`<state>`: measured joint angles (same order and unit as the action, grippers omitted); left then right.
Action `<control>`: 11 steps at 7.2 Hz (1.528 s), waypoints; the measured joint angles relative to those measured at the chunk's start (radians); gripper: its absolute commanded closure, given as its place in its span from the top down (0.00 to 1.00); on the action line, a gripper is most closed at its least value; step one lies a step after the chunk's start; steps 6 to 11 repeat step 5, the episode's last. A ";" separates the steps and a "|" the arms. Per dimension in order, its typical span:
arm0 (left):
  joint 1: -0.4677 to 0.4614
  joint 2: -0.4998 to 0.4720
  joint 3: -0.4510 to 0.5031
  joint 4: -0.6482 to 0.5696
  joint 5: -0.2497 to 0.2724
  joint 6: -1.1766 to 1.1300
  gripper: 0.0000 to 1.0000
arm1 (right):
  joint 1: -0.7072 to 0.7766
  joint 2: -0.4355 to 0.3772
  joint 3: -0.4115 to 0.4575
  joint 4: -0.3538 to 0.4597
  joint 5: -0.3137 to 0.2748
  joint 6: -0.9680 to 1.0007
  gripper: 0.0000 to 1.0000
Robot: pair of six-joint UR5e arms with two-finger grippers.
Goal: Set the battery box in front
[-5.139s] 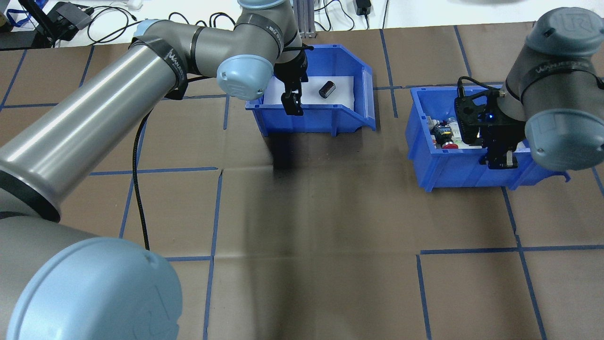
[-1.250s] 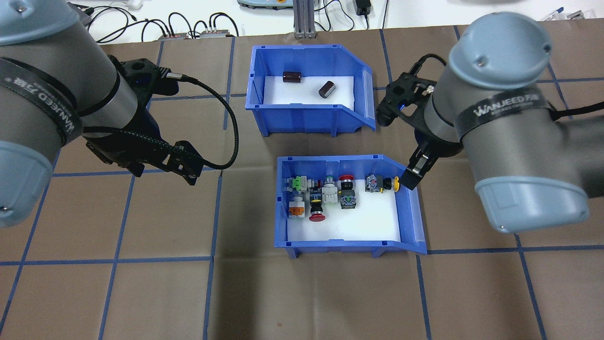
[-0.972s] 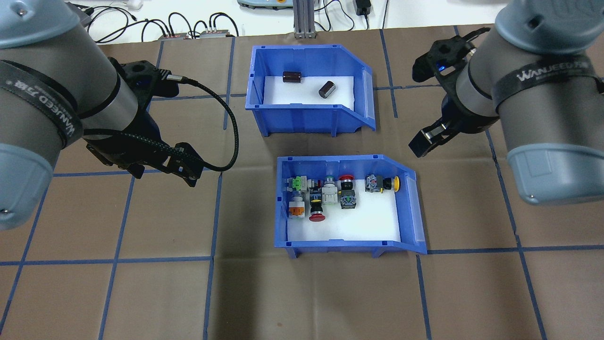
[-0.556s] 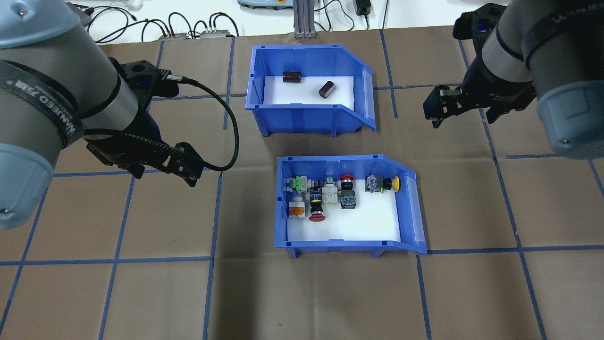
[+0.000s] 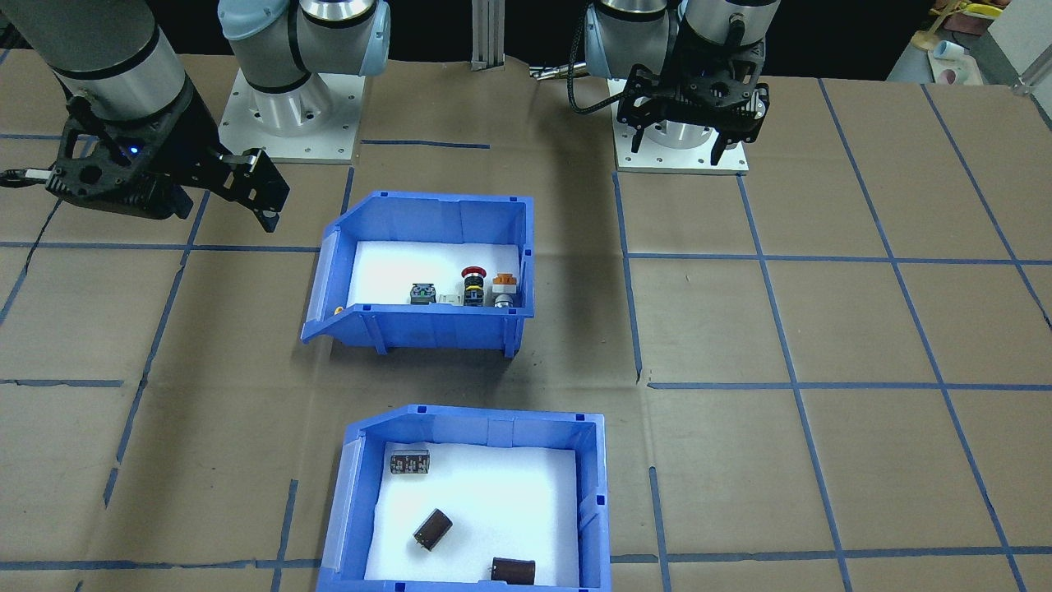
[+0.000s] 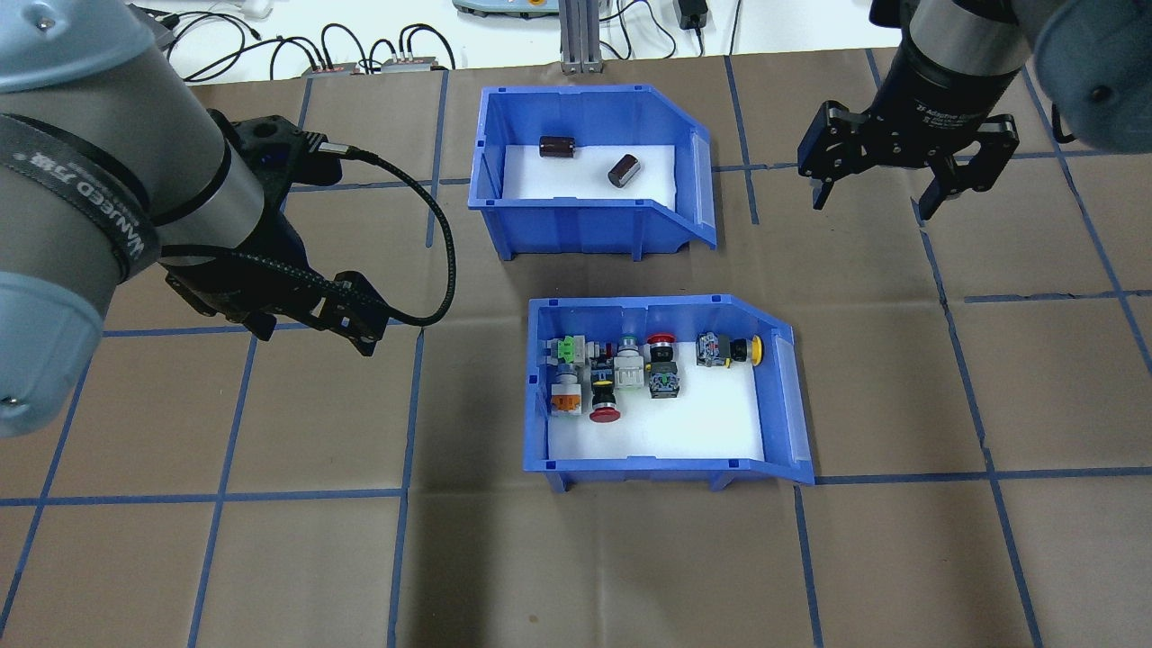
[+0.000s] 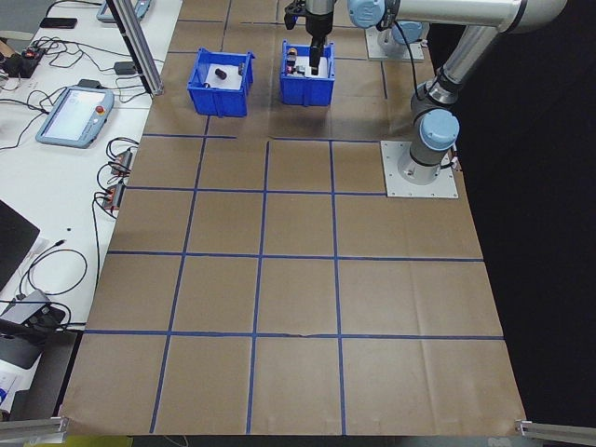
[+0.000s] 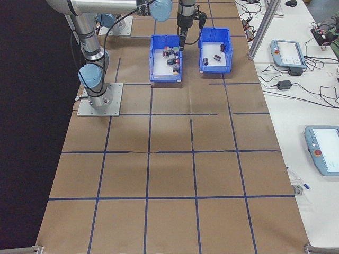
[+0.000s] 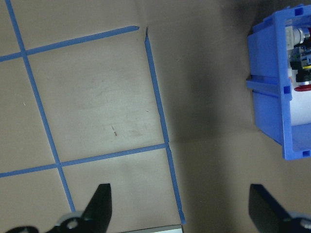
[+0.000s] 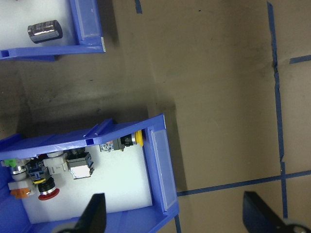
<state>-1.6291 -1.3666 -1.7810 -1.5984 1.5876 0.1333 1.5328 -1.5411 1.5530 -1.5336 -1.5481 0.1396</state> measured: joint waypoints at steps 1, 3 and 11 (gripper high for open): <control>0.000 0.000 0.001 0.000 0.000 0.001 1.00 | 0.001 0.005 -0.004 0.002 0.003 0.004 1.00; 0.000 -0.001 0.001 0.000 0.000 0.002 1.00 | 0.000 0.005 -0.005 -0.005 -0.008 0.006 1.00; 0.000 -0.002 0.002 0.000 0.000 0.002 1.00 | 0.000 0.005 -0.005 -0.010 -0.027 0.006 1.00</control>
